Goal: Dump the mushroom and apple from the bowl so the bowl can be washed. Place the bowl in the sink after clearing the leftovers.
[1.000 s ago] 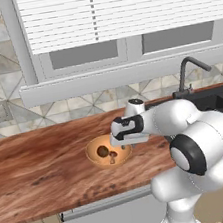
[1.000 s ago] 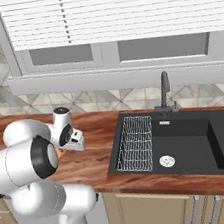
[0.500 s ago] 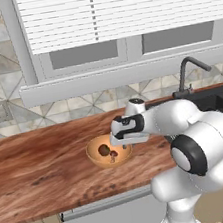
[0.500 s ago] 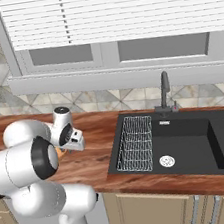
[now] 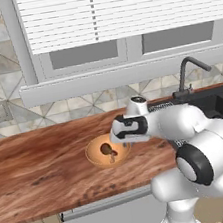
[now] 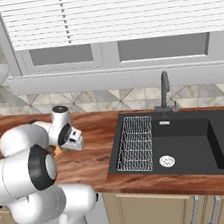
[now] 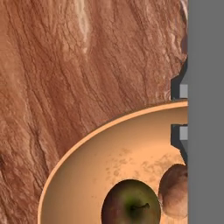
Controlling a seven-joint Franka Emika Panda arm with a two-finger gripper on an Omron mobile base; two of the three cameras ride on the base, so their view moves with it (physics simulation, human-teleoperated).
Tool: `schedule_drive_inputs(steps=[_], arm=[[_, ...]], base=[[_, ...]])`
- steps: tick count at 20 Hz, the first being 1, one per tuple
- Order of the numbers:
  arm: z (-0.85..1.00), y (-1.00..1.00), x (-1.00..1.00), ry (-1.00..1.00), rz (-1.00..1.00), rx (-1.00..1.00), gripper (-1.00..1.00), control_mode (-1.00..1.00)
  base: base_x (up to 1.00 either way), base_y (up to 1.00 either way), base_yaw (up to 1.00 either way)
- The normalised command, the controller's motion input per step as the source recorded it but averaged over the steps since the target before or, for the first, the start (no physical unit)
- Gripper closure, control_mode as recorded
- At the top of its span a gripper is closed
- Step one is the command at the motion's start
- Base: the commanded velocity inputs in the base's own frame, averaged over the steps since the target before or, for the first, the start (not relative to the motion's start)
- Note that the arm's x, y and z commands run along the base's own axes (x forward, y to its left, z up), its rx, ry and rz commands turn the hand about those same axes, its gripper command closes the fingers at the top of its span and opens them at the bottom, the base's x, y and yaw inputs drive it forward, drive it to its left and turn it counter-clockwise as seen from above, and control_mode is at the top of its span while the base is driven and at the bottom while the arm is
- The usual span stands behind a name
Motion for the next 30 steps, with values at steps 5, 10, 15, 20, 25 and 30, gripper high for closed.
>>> schedule_drive_inputs(steps=[5, 10, 15, 20, 25, 30], arm=[[0.31, -0.06, -0.05, -0.02, -0.17, 0.09, 1.0, -1.0], [0.36, -0.18, -0.11, -0.02, -0.22, 0.16, 1.0, -1.0], [0.38, -0.25, -0.09, 0.0, -0.23, 0.09, 1.0, -1.0], [0.38, -0.23, -0.14, 0.0, -0.25, 0.05, 1.0, -1.0], [0.27, -0.25, -0.2, 0.0, -0.26, 0.02, 1.0, -1.0], [0.05, -0.32, -0.3, 0.0, -0.31, 0.02, 1.0, -1.0]], base=[[0.0, 0.0, 0.0], [0.0, 0.0, 0.0], [0.0, 0.0, 0.0], [0.0, 0.0, 0.0], [0.0, 0.0, 0.0], [0.0, 0.0, 0.0]])
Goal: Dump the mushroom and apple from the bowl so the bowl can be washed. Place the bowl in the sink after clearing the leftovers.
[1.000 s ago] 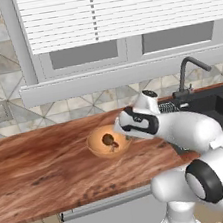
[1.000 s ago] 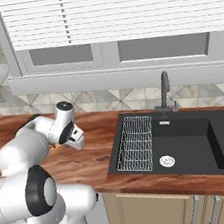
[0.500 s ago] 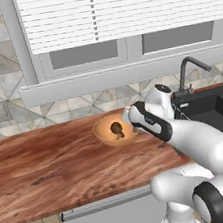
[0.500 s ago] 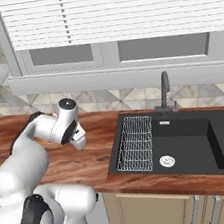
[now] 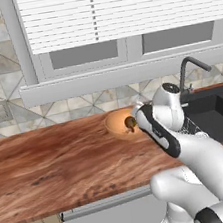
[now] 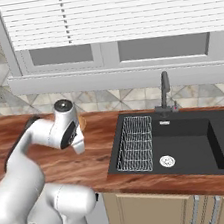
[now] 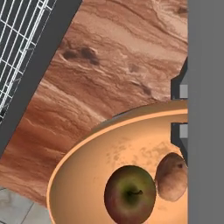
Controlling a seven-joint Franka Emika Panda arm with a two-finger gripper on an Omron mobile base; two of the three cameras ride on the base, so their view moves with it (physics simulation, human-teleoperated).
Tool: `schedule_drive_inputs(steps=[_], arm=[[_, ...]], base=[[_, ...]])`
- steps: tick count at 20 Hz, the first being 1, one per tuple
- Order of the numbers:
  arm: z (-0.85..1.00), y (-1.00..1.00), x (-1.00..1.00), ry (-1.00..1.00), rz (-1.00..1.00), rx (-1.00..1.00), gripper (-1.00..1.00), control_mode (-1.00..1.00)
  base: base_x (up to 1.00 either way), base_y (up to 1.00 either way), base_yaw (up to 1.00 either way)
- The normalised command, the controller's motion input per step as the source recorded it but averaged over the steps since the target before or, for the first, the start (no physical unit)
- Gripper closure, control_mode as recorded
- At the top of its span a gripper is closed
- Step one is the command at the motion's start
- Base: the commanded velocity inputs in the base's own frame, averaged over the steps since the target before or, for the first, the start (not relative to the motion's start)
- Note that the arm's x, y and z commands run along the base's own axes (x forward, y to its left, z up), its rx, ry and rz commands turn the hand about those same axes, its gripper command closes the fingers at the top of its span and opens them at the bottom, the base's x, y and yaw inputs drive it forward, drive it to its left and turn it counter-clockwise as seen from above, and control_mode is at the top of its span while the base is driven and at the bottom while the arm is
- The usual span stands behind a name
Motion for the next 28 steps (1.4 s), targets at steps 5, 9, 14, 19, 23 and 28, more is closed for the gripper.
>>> schedule_drive_inputs(steps=[5, 9, 14, 19, 23, 28], arm=[[0.14, -0.42, -0.29, 0.0, -0.33, 0.03, 1.0, -1.0], [0.22, -0.46, -0.21, 0.0, -0.35, 0.11, 1.0, -1.0], [0.28, -0.49, -0.09, 0.0, -0.31, 0.2, 1.0, -1.0], [0.12, -0.26, 0.0, 0.01, -0.17, 0.25, 1.0, -1.0], [0.0, -0.12, 0.02, 0.08, -0.07, 0.25, 1.0, -1.0], [0.0, -0.04, 0.17, 0.09, -0.01, 0.31, 1.0, -1.0]], base=[[0.0, 0.0, 0.0], [0.0, 0.0, 0.0], [0.0, 0.0, 0.0], [0.0, 0.0, 0.0], [0.0, 0.0, 0.0], [0.0, 0.0, 0.0]])
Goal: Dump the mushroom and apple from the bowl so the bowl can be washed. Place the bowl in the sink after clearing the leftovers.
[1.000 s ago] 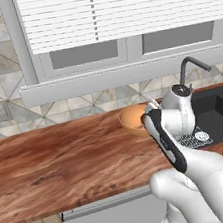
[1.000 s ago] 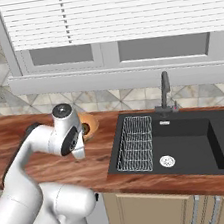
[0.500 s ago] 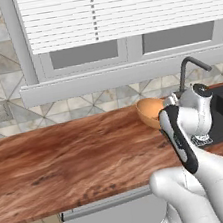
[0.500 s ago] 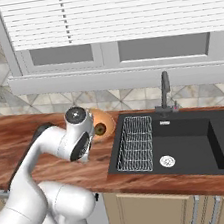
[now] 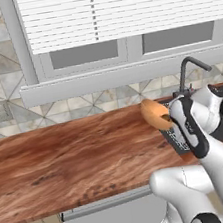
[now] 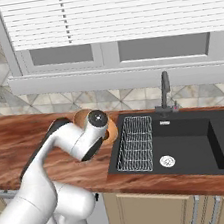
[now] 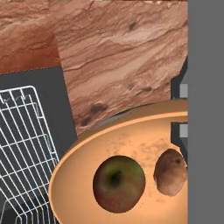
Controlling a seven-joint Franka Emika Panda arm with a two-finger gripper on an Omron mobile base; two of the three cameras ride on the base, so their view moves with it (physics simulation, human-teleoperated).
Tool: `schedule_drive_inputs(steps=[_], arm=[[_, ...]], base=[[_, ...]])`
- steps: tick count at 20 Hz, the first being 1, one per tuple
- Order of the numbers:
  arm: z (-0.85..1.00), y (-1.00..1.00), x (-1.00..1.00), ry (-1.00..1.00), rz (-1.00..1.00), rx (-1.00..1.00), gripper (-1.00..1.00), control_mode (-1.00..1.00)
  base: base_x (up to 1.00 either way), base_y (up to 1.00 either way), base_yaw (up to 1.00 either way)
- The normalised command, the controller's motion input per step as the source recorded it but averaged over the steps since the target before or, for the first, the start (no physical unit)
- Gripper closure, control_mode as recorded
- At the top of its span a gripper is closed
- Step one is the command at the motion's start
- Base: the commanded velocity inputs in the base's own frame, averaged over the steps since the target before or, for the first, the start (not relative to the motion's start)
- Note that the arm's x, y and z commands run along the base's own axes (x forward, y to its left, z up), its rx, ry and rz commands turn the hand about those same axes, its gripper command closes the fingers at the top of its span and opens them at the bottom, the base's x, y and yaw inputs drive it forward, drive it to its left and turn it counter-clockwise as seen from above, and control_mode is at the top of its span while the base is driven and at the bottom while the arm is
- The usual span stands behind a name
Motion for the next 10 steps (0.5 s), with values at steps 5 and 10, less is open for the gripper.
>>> schedule_drive_inputs(steps=[5, 10], arm=[[0.0, 0.0, 0.02, 0.01, 0.0, 0.18, 1.0, -1.0], [-0.01, -0.01, 0.0, 0.0, 0.0, 0.08, 1.0, -1.0]], base=[[0.0, 0.0, 0.0], [0.0, 0.0, 0.0]])
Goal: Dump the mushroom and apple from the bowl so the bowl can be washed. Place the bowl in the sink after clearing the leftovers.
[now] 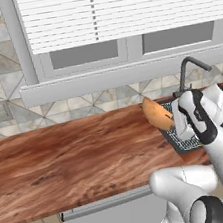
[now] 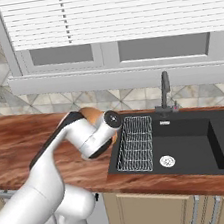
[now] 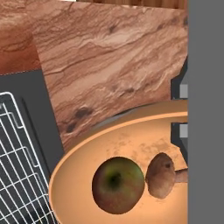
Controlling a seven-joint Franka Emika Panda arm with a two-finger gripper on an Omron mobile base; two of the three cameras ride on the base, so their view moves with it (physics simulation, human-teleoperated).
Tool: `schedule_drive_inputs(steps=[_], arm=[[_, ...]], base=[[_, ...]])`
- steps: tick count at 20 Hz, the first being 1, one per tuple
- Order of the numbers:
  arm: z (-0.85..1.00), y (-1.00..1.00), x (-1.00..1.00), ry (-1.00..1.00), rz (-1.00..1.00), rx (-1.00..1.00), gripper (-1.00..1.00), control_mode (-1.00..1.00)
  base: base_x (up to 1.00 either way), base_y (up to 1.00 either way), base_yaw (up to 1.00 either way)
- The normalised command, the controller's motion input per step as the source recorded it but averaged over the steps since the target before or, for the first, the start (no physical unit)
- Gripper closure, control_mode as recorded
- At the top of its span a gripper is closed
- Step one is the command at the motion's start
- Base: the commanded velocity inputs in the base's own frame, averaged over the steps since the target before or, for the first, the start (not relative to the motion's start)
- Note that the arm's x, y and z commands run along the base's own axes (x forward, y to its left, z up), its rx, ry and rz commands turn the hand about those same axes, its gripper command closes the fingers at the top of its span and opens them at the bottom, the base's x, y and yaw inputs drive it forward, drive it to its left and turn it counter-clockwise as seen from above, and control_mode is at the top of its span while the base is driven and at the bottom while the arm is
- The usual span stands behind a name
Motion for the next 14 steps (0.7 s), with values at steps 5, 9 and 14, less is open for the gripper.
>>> schedule_drive_inputs(steps=[5, 9, 14], arm=[[-0.02, -0.1, 0.0, 0.0, 0.0, 0.11, 1.0, -1.0], [0.0, -0.11, 0.0, 0.0, 0.0, 0.16, 1.0, -1.0], [0.0, -0.1, 0.0, 0.0, 0.0, 0.18, 1.0, -1.0]], base=[[0.0, 0.0, 0.0], [0.0, 0.0, 0.0], [0.0, 0.0, 0.0]])
